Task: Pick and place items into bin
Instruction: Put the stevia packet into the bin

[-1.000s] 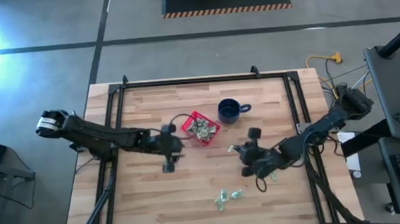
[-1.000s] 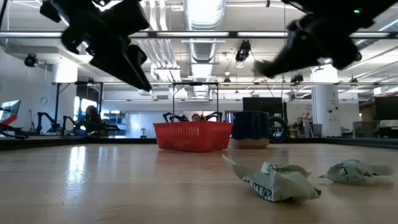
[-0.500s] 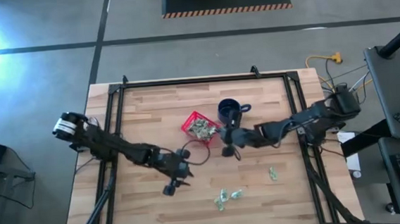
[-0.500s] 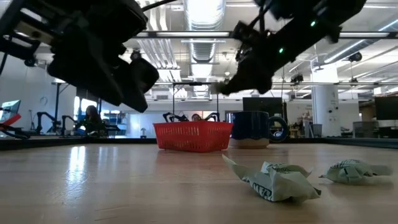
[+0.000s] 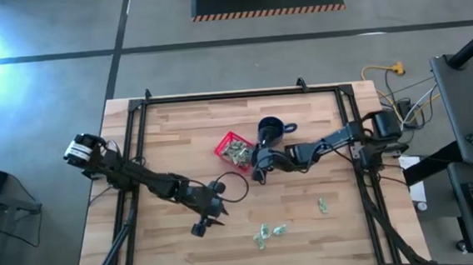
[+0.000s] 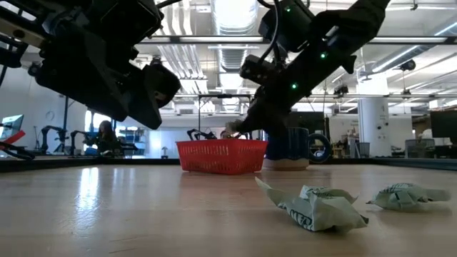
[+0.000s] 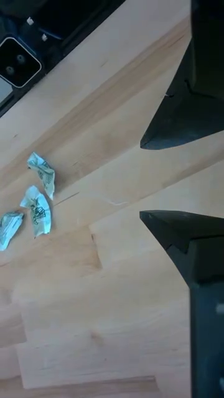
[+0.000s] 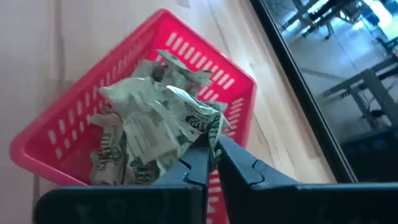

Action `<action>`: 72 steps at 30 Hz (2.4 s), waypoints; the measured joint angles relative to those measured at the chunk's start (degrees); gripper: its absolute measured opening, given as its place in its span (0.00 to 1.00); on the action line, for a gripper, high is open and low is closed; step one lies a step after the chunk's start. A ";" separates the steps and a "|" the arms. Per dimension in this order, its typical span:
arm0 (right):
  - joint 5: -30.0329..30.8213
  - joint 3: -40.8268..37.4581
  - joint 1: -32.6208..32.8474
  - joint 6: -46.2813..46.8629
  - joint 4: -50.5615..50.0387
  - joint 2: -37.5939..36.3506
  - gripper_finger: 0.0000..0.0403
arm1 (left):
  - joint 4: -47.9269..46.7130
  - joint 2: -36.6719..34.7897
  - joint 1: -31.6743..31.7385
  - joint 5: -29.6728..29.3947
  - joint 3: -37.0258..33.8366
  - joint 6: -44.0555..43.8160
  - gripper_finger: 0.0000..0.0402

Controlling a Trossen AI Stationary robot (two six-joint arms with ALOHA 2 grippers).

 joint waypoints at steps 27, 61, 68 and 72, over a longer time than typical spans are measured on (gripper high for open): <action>-12.72 10.18 9.60 28.11 -55.36 -12.51 0.30 | 19.21 10.48 0.03 3.53 4.59 18.62 0.38; -16.21 0.55 24.38 50.06 -59.08 -18.09 0.22 | 11.00 30.75 0.69 9.30 23.90 21.23 0.27; -16.05 0.55 24.37 50.04 -59.04 -18.09 0.19 | 9.05 30.75 1.21 9.61 23.92 21.53 0.06; -16.05 0.55 24.37 50.04 -58.89 -18.09 0.18 | 8.60 30.68 1.40 9.37 23.92 21.74 0.01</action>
